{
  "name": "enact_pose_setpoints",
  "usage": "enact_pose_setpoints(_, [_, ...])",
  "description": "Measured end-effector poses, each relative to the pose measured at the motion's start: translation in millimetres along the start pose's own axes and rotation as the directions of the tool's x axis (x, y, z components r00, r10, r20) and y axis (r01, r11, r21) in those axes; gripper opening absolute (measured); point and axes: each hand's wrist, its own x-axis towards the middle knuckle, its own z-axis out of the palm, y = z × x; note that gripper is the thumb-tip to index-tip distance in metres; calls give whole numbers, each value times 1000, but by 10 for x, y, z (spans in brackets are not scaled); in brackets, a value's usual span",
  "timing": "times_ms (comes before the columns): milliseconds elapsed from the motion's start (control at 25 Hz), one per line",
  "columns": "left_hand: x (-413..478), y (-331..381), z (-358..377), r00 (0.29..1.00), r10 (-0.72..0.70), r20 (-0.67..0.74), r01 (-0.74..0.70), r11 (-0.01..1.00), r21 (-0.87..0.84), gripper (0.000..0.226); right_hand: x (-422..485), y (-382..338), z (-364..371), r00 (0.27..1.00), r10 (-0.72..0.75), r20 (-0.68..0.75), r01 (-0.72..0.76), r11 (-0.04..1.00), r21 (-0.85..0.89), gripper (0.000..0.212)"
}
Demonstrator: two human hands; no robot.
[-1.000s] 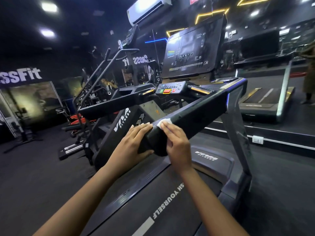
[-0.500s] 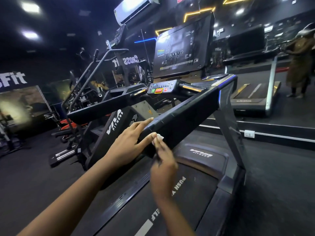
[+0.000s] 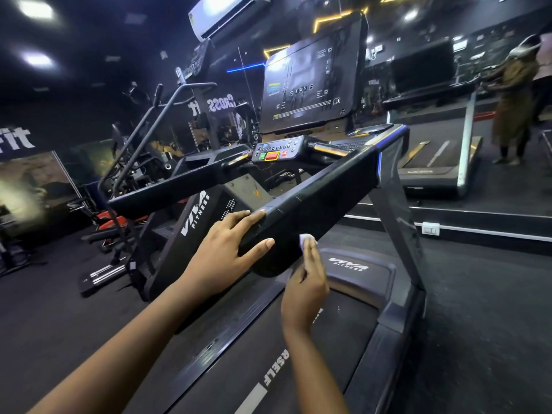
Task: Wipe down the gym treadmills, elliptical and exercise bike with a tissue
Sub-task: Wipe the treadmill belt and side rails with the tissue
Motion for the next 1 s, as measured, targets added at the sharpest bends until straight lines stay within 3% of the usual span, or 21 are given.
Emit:
enact_pose_setpoints(120, [8, -16, 19, 999, 19, -38, -19, 1000, -10, 79, -198, -362, 41, 969, -217, 115, 210, 975, 66, 38])
enact_pose_setpoints(200, [4, -5, 30, 999, 17, -43, -17, 1000, -6, 78, -196, -354, 67, 955, -250, 158, 234, 966, 111, 35])
enact_pose_setpoints(320, [-3, 6, 29, 999, -1, -32, 0, 1000, -8, 79, 48, -22, 97, 971, -211, 108, 214, 977, -13, 47])
enact_pose_setpoints(480, [-15, 5, 11, 1000, 3, -31, -3, 1000, 4, 80, 378, 165, 91, 999, -44, 0, 43, 996, -74, 52])
enact_pose_setpoints(640, [2, -14, 26, 1000, 17, -22, -17, 1000, -11, 79, 128, -168, 83, 959, -263, 102, 266, 964, -15, 41])
enact_pose_setpoints(760, [46, -20, -62, 997, 30, 67, -32, 999, 32, 74, 81, -168, 108, 925, -355, 135, 360, 933, -18, 42])
enact_pose_setpoints(880, [225, 56, -134, 983, 3, 184, -35, 984, 173, 63, 326, 167, 144, 959, -274, 80, 280, 956, -90, 54])
enact_pose_setpoints(1000, [372, 146, -79, 981, -17, 194, -44, 951, 306, 68, 594, 466, 119, 993, -117, -2, 116, 988, -99, 61])
